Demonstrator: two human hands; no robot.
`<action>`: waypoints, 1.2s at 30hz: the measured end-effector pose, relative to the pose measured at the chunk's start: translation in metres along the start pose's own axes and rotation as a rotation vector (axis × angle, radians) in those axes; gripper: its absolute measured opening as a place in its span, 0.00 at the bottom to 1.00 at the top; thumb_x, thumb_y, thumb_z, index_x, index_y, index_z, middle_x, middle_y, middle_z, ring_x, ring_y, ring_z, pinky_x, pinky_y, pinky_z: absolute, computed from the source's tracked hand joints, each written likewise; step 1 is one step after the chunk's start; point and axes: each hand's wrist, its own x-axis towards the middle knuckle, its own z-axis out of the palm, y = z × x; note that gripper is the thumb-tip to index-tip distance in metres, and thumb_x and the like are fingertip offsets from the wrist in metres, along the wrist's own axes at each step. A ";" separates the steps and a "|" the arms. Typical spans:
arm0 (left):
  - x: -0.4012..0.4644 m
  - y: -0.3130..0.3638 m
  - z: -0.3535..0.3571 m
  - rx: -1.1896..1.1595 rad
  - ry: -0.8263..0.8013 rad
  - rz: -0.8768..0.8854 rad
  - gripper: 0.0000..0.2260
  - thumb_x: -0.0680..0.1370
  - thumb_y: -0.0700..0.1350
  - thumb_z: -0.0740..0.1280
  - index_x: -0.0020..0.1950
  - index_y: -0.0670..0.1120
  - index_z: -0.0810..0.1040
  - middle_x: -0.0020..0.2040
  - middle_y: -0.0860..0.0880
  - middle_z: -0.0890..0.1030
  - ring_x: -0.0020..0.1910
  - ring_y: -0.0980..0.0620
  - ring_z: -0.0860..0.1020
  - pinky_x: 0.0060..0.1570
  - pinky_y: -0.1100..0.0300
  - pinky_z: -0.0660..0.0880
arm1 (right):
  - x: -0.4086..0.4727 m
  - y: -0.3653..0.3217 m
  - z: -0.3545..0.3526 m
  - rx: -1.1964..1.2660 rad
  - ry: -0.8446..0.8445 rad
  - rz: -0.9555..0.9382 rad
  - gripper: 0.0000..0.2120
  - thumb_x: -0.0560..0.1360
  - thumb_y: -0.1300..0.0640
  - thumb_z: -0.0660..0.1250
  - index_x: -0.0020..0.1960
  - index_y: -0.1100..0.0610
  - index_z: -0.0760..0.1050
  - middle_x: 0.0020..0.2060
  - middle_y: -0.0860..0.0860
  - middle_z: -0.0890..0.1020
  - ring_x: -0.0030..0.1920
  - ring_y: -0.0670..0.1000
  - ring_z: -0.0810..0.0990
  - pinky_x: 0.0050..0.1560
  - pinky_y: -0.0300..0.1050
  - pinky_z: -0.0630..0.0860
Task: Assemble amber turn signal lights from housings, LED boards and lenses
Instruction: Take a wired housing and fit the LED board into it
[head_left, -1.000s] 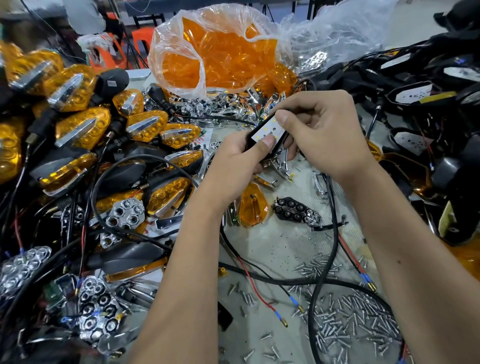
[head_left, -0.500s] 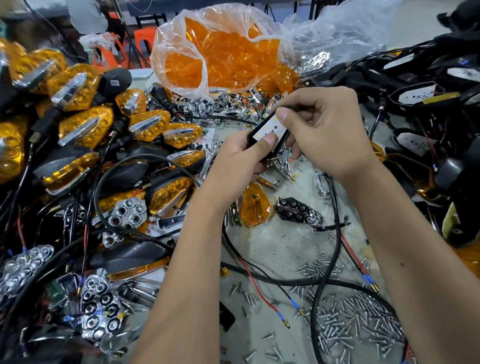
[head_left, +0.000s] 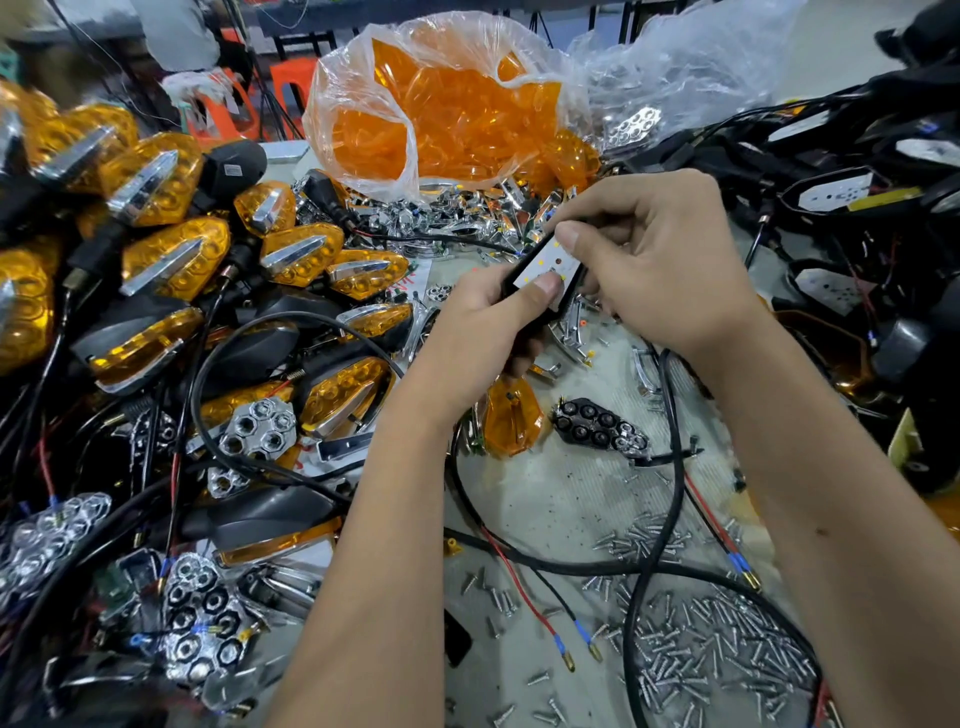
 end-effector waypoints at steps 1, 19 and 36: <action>0.000 0.000 0.000 -0.011 -0.008 -0.001 0.08 0.82 0.49 0.65 0.48 0.45 0.75 0.33 0.49 0.78 0.30 0.48 0.74 0.29 0.57 0.71 | 0.000 0.002 -0.001 0.003 -0.019 0.010 0.06 0.78 0.61 0.70 0.49 0.59 0.86 0.31 0.43 0.80 0.30 0.44 0.78 0.34 0.40 0.74; 0.005 0.007 0.013 -0.068 -0.087 -0.015 0.13 0.85 0.39 0.54 0.66 0.42 0.73 0.38 0.44 0.77 0.25 0.50 0.71 0.24 0.63 0.65 | 0.000 0.007 -0.004 0.212 -0.142 0.140 0.03 0.76 0.67 0.75 0.48 0.61 0.84 0.29 0.54 0.84 0.23 0.54 0.80 0.25 0.41 0.74; 0.005 0.005 0.017 -0.003 -0.094 -0.072 0.14 0.85 0.40 0.53 0.46 0.43 0.77 0.34 0.46 0.75 0.26 0.48 0.71 0.25 0.61 0.64 | 0.000 0.011 -0.007 0.230 -0.188 0.249 0.06 0.74 0.70 0.74 0.46 0.62 0.85 0.30 0.57 0.83 0.26 0.50 0.78 0.30 0.37 0.74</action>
